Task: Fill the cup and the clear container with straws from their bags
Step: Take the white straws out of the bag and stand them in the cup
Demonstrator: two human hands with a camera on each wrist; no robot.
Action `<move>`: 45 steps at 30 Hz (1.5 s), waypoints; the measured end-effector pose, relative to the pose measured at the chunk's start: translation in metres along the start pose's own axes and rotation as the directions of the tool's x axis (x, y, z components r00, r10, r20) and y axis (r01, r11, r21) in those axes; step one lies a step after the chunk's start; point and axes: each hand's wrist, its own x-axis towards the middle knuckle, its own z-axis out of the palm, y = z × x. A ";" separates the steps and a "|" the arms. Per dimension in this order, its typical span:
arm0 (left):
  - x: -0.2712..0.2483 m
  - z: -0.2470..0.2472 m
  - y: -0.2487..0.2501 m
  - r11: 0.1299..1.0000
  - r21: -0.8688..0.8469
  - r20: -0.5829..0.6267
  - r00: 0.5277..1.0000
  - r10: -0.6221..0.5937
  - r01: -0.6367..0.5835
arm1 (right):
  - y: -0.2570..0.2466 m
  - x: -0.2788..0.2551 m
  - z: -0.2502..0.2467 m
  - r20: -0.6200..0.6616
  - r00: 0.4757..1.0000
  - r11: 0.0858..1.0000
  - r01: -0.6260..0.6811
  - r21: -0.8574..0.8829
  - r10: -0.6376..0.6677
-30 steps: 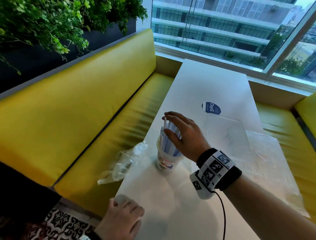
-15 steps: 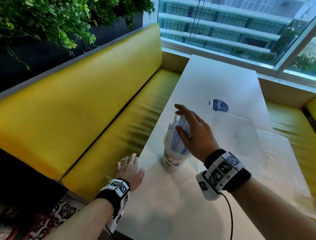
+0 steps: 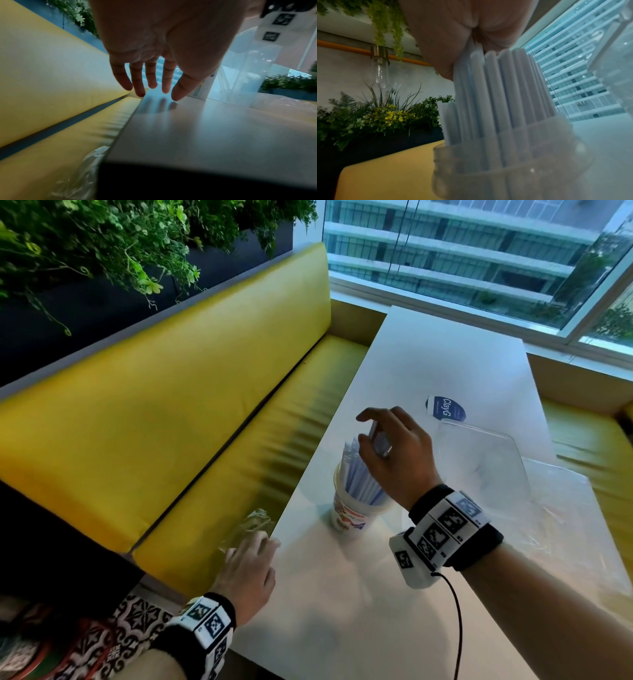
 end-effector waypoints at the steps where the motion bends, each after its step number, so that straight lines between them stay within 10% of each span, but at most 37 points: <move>1: -0.006 0.000 -0.001 0.998 0.027 -0.011 0.999 0.051 -0.050 | 0.002 0.001 0.000 0.016 1.000 1.000 0.004 -0.009 -0.004; 9: -0.069 -0.001 -0.020 0.977 0.091 0.173 0.970 0.173 -0.191 | -0.002 -0.007 -0.007 0.317 0.945 0.958 0.161 -0.237 -0.080; 18: -0.119 0.038 -0.069 0.962 -0.049 0.240 0.939 -0.248 0.267 | 0.001 -0.004 -0.011 0.477 0.878 0.973 0.068 -0.219 0.046; 25: -0.090 0.046 -0.098 0.962 0.062 0.202 0.941 -0.272 0.265 | -0.015 -0.014 -0.011 0.614 0.777 0.879 0.185 -0.439 0.143; 38: 0.048 0.089 -0.108 0.945 0.270 0.422 0.860 -0.286 0.183 | -0.016 -0.021 -0.001 0.476 0.868 0.867 0.127 -0.483 0.138; 45: 0.095 0.131 -0.116 0.927 0.356 0.631 0.701 -0.331 0.118 | -0.013 -0.025 0.006 0.408 0.907 0.869 0.118 -0.480 0.103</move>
